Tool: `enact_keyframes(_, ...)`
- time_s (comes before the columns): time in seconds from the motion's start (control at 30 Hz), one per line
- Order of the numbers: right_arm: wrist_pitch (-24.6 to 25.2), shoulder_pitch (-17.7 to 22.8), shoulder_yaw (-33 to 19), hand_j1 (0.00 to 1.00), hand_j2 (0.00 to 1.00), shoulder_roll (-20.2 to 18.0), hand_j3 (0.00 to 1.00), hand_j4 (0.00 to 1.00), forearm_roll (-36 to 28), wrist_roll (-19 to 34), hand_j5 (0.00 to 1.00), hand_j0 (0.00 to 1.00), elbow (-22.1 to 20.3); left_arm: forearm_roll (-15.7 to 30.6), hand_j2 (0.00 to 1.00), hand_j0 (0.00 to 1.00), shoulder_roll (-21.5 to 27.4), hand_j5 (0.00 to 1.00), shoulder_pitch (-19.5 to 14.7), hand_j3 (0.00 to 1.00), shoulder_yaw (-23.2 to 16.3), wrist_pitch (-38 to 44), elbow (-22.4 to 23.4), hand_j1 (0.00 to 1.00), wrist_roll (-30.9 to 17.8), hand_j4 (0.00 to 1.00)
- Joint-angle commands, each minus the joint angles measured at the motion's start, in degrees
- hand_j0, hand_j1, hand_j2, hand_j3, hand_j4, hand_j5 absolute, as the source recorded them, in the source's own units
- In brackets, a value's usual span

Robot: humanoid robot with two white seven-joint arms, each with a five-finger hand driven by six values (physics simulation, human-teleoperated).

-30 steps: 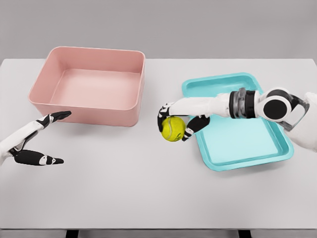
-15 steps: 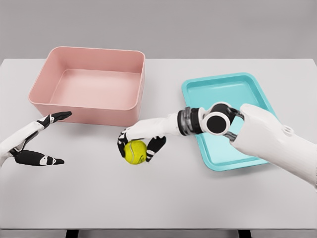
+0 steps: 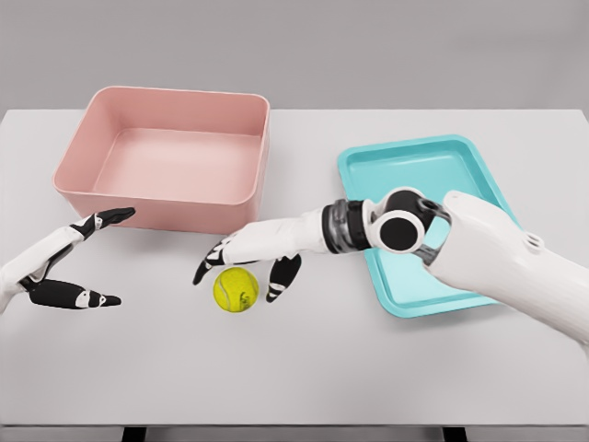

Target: Put the tennis from the blue tray into the pink basket with both arms

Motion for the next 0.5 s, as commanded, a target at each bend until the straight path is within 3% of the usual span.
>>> enact_keyframes(0.0, -0.06, 0.0, -1.52, 1.0, 1.0, -1.42, 1.0, 1.0, -0.15, -0.02, 1.0, 1.0, -3.37, -0.05, 1.0, 1.0, -0.05, 1.0, 0.0, 1.0, 0.02, 0.02, -0.02, 1.0, 0.01, 1.0)
enact_keyframes(0.03, -0.59, 0.09, -2.67, 1.0, 1.0, -2.48, 1.0, 1.0, -0.24, -0.02, 1.0, 1.0, -5.91, -0.22, 1.0, 1.0, -0.05, 1.0, 0.0, 1.0, -0.16, 0.02, -0.02, 1.0, 0.01, 1.0)
enact_keyframes(0.1, -7.42, 0.35, -6.7, 1.0, 1.0, -5.11, 1.0, 1.0, -1.29, -0.02, 1.0, 1.0, -8.91, -1.1, 1.0, 1.0, -0.22, 1.0, -0.17, 1.0, -0.42, 0.02, -0.11, 1.0, -0.08, 1.0)
enact_keyframes(0.13, -14.02, 0.7, -9.87, 1.0, 1.0, -6.69, 1.0, 1.0, -5.58, -0.02, 1.0, 1.0, -8.91, -1.54, 1.0, 1.0, -0.31, 1.0, -0.18, 1.0, -0.6, 0.02, -0.19, 1.0, -0.08, 1.0)
enact_keyframes(0.2, -24.13, 2.11, -16.46, 1.0, 1.0, -13.99, 1.0, 1.0, -19.21, -0.02, 1.0, 1.0, -8.73, -2.16, 1.0, 1.0, -0.93, 1.0, -0.09, 1.0, -0.69, 0.02, -0.46, 1.0, 0.01, 1.0)
enact_keyframes(0.3, -25.57, 4.13, -22.7, 1.0, 1.0, -21.73, 1.0, 1.0, -30.55, -0.02, 1.0, 1.0, -5.93, -2.25, 1.0, 1.0, -1.8, 1.0, -0.18, 1.0, -1.92, 0.02, -0.46, 1.0, 0.01, 1.0)
enact_keyframes(0.43, -25.57, 7.56, -24.82, 1.0, 1.0, -22.96, 1.0, 1.0, -41.37, -0.02, 1.0, 1.0, 2.95, -2.51, 1.0, 1.0, -2.86, 1.0, -0.26, 1.0, -4.11, 0.02, -0.99, 1.0, 0.01, 1.0)
enact_keyframes(0.47, -25.57, 7.82, -24.82, 1.0, 1.0, -23.48, 1.0, 1.0, -41.37, -0.02, 1.0, 1.0, 5.4, -2.68, 1.0, 1.0, -4.52, 1.0, -0.35, 1.0, -4.38, 0.02, -1.25, 1.0, 0.01, 1.0)
